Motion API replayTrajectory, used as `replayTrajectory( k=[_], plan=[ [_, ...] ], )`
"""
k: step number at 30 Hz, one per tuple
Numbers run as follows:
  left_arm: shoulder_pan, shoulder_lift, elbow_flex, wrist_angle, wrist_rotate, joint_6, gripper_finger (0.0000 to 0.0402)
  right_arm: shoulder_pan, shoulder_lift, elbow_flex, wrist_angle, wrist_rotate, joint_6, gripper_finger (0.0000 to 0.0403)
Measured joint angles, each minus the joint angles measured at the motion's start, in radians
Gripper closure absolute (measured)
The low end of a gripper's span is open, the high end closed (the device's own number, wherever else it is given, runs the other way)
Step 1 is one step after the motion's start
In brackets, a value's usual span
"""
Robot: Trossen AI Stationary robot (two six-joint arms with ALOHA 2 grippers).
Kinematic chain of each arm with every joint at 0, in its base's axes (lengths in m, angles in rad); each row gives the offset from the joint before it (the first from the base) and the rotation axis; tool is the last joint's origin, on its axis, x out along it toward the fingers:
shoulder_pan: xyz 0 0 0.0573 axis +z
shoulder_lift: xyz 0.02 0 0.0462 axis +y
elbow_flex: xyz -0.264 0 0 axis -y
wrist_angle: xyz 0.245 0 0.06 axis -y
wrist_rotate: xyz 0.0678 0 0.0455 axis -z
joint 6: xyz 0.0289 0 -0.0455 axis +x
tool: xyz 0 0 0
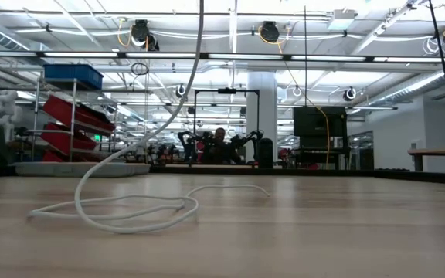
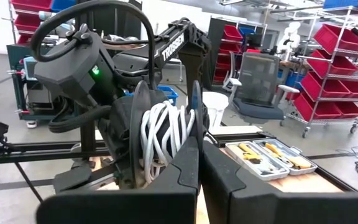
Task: Coil cords
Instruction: Coil the white wire on the spool
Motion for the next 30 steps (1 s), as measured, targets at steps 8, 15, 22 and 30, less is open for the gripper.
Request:
replayTrajectory(
  k=[8, 15, 22, 30],
  plan=[
    [-0.009, 0.0, 0.0, -0.002, 0.06, -0.021, 0.0325, 0.0, 0.0, 0.0, 0.0, 0.001, -0.01, 0.0403],
    [-0.041, 0.001, 0.004, 0.031, 0.06, -0.025, 0.0291, 0.002, 0.0, 0.0, 0.0, 0.001, -0.018, 0.0403],
    [-0.097, 0.001, 0.034, 0.05, 0.0, 0.066, 0.029, 0.018, 0.0, 0.0, -0.001, 0.004, -0.018, 0.0403],
    [-0.071, 0.001, 0.034, 0.068, -0.044, 0.202, 0.029, 0.036, 0.0, 0.0, 0.001, 0.009, -0.026, 0.0403]
  ],
)
